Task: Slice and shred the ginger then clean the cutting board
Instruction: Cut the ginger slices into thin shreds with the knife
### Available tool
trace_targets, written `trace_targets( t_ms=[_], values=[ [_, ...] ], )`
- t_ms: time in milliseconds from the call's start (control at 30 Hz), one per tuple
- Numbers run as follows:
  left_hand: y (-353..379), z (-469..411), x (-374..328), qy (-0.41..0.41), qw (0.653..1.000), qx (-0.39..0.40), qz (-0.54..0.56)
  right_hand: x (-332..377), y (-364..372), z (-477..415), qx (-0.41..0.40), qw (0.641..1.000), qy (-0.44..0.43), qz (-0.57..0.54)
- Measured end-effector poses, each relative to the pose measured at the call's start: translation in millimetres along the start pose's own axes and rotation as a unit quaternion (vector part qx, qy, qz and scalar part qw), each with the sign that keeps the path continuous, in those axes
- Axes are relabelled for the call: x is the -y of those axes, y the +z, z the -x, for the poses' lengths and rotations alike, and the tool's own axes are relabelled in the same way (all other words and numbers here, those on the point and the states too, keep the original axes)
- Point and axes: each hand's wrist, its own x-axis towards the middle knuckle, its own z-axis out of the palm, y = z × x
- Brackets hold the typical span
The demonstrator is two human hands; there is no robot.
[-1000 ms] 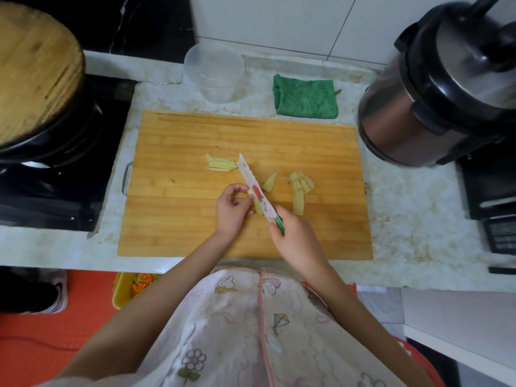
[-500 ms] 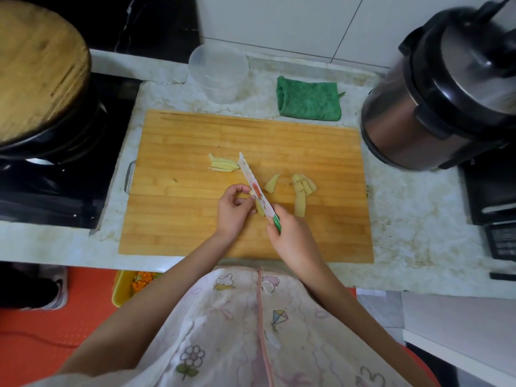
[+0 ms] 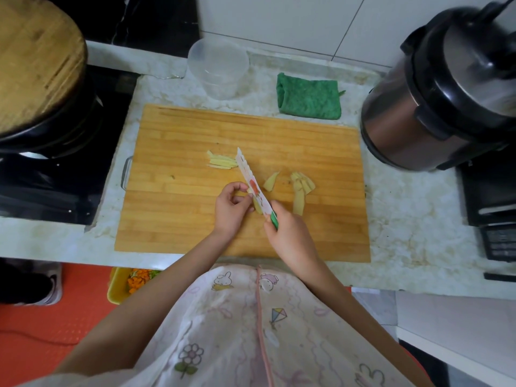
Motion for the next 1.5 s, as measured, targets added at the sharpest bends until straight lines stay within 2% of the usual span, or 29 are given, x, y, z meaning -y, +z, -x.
trace_targets(
  t_ms=[1500],
  values=[
    [3.7, 1.4, -2.8, 0.003, 1.000, -0.012, -0.014, -4.8, 2.8, -9.1, 0.022, 0.999, 0.002, 0.023]
  ],
)
